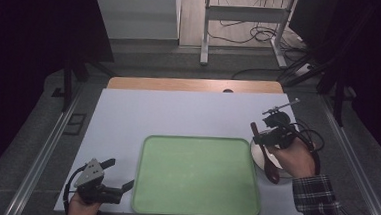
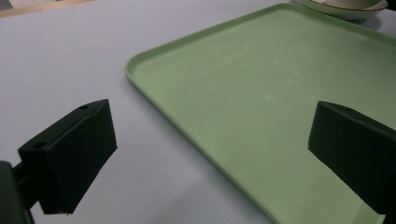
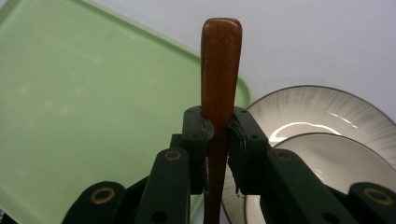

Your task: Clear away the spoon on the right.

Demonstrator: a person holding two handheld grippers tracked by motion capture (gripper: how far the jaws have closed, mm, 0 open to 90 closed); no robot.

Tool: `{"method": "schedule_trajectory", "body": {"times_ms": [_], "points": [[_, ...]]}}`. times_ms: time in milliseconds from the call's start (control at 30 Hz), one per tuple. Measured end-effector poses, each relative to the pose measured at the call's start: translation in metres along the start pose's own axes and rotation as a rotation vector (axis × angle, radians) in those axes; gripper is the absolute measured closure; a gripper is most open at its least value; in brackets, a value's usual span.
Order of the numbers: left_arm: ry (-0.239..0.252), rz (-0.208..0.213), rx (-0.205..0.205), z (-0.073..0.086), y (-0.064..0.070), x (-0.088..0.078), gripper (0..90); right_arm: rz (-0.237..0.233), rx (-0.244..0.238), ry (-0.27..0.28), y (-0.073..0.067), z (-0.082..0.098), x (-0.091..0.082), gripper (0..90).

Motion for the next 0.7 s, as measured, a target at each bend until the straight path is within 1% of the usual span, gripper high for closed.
{"method": "schedule_trajectory", "body": {"times_ms": [67, 233, 367, 700], "points": [[0.001, 0.0, -0.001, 0.0, 0.0, 0.0, 0.8, -0.002, 0.005, -0.01, -0.004, 0.001, 0.005, 77.4], [-0.001, 0.002, 0.003, 0.0, 0.0, 0.0, 0.8, -0.013, 0.0, -0.04, -0.013, 0.004, 0.016, 77.4], [0.001, 0.002, 0.002, 0.0, 0.0, 0.0, 0.8, -0.02, 0.002, -0.068, -0.021, 0.006, 0.029, 77.4], [0.002, 0.003, 0.003, 0.0, 0.0, -0.001, 0.8, -0.031, -0.001, -0.103, -0.037, 0.008, 0.056, 77.4]]}}
Point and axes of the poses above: each handheld gripper's, and its own axes: x roughly forward along the jaws, z roughly out of its underside, y roughly to its right, the point moved 5 cm from there along x, roughly forward along the jaws, and after that the axes turned 14 degrees about x, right-handed, at the moved point
